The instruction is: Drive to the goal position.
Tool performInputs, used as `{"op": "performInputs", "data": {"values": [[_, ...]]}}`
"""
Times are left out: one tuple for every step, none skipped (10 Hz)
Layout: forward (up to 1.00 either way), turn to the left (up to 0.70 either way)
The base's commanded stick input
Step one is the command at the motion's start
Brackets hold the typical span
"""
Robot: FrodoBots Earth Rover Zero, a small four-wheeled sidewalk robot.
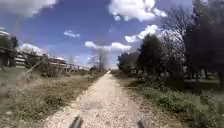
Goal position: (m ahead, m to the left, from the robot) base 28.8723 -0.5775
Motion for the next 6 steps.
{"op": "performInputs", "data": {"values": [[1.00, 0.27], [1.00, 0.27], [1.00, 0.11], [1.00, 0.00], [1.00, 0.00], [1.00, 0.00]]}}
